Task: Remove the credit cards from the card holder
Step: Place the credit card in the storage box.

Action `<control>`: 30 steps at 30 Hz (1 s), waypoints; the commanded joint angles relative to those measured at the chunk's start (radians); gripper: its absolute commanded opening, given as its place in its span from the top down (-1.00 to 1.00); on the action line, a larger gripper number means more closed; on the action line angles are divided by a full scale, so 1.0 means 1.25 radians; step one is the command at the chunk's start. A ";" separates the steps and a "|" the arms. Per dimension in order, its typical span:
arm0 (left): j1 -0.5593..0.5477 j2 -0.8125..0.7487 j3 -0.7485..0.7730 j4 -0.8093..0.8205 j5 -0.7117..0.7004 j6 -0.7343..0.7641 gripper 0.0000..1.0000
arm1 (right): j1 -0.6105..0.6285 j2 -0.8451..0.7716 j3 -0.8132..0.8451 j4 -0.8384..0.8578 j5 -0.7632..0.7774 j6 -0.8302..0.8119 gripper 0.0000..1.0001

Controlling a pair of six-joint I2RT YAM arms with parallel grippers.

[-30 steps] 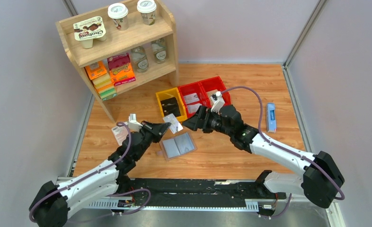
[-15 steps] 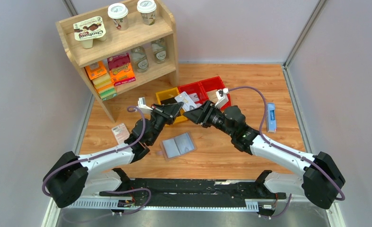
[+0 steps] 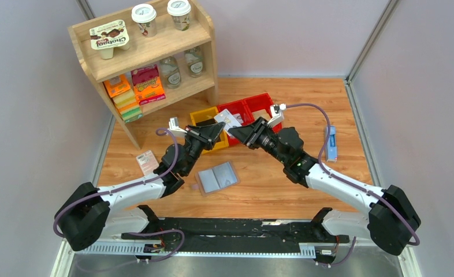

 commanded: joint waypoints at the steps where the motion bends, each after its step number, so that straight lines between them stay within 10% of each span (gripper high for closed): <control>1: -0.006 -0.002 0.017 0.059 0.004 -0.015 1.00 | -0.006 0.013 0.027 0.060 -0.002 -0.003 0.58; 5: -0.006 -0.011 0.003 0.058 0.002 -0.015 0.93 | -0.014 0.010 0.024 0.060 -0.019 -0.012 1.00; 13: 0.021 -0.116 -0.093 -0.045 -0.001 0.026 0.13 | -0.070 -0.014 0.064 -0.099 -0.079 -0.108 1.00; 21: 0.254 -0.283 0.018 -0.577 0.379 0.383 -0.25 | -0.193 0.073 0.261 -0.450 -0.215 -0.323 1.00; 30: 0.300 -0.303 0.172 -0.983 0.538 0.740 -0.39 | -0.249 0.307 0.563 -0.819 -0.209 -0.577 1.00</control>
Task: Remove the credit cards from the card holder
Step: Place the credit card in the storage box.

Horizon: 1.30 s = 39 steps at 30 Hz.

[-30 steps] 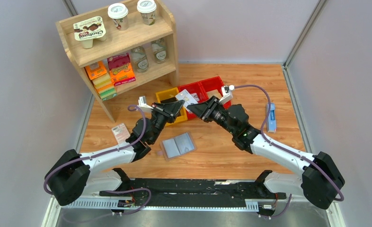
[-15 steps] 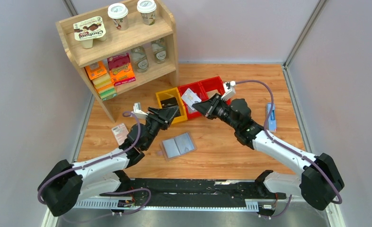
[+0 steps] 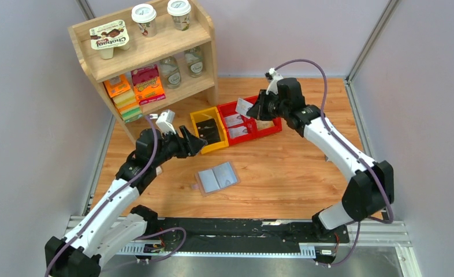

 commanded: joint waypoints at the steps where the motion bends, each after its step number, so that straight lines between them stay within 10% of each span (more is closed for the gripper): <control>1: 0.004 -0.035 0.032 -0.226 0.102 0.235 -0.40 | -0.016 0.117 0.127 -0.228 -0.006 -0.174 1.00; 23: 0.005 -0.076 -0.004 -0.181 0.166 0.234 -0.40 | -0.050 0.557 0.512 -0.477 -0.292 -0.408 1.00; 39: 0.005 0.011 -0.004 -0.172 0.181 0.260 -0.39 | -0.029 0.622 0.556 -0.496 -0.142 -0.407 0.70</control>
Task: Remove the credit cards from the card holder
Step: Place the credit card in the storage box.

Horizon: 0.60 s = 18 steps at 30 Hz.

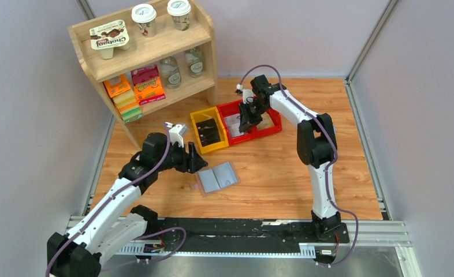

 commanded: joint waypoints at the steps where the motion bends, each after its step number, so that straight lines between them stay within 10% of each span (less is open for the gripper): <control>1: 0.002 0.004 0.012 0.026 0.026 0.022 -0.38 | 0.008 0.014 0.057 -0.015 0.075 -0.007 0.68; 18: 0.002 0.038 -0.031 0.062 0.049 -0.054 -0.33 | 0.082 -0.282 -0.152 0.182 0.433 0.124 0.07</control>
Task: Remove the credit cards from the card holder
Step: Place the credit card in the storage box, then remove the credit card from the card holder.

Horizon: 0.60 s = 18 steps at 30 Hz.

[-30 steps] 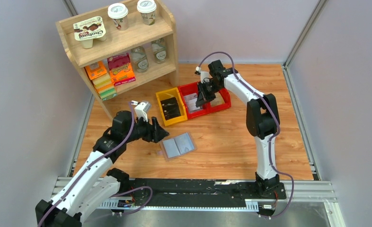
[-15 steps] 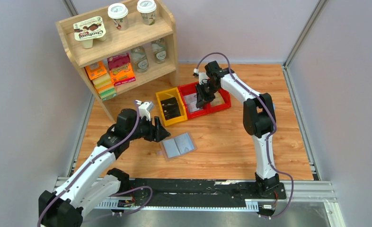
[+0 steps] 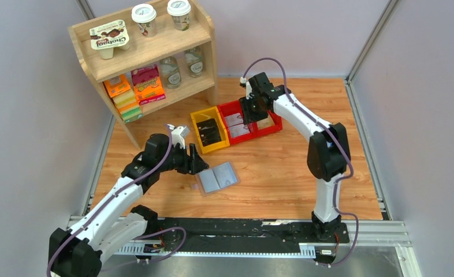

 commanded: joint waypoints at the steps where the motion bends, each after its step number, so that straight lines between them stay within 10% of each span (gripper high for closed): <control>1: 0.002 0.029 -0.011 0.055 0.032 -0.039 -0.32 | 0.044 -0.188 -0.127 0.137 0.109 0.068 0.01; 18: -0.022 0.122 -0.067 0.098 -0.001 -0.075 0.14 | 0.390 -0.431 -0.641 0.457 0.280 0.417 -0.31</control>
